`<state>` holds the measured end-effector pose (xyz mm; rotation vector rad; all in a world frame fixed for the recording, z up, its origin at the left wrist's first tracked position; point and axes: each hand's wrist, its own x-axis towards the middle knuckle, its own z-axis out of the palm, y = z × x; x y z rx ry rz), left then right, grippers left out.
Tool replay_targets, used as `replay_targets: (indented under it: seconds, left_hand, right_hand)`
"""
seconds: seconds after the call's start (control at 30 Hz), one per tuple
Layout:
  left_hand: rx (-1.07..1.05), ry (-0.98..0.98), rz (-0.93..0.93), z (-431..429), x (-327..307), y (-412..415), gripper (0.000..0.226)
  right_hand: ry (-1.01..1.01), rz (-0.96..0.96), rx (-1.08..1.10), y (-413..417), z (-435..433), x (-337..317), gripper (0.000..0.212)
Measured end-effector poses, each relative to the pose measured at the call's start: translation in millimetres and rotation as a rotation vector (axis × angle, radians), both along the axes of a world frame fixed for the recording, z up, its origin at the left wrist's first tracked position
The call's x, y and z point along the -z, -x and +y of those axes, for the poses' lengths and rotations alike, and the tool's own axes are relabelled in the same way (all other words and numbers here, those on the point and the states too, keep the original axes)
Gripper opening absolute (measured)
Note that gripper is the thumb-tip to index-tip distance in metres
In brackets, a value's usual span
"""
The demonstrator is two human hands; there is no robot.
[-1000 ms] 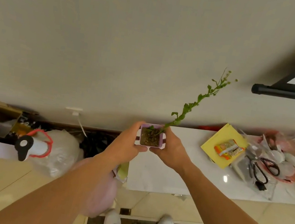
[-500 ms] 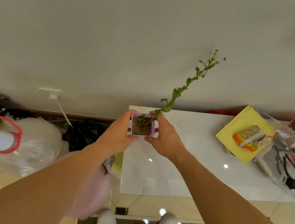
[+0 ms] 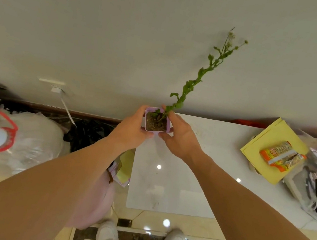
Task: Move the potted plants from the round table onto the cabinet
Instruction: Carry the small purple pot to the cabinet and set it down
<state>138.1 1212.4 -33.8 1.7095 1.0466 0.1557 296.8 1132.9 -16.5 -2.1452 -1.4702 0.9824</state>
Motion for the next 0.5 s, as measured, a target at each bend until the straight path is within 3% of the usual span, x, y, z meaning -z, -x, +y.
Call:
replay_targets:
  seconds: [0.13,0.37,0.5]
  left_hand:
    - [0.007,-0.012,-0.023,5.7,0.7,-4.7,0.066]
    - [-0.024,-0.024,-0.016,11.6,4.1,-5.0,0.071]
    - [-0.058,-0.050,-0.047,9.6,7.2,-6.2,0.064]
  right_hand:
    - [0.022,0.007,0.011,-5.7,7.1,0.9,0.079]
    - [0.039,0.080,0.090,-7.4,17.1,9.1,0.069]
    - [-0.066,0.055,0.103,-1.3,13.6,11.2,0.067]
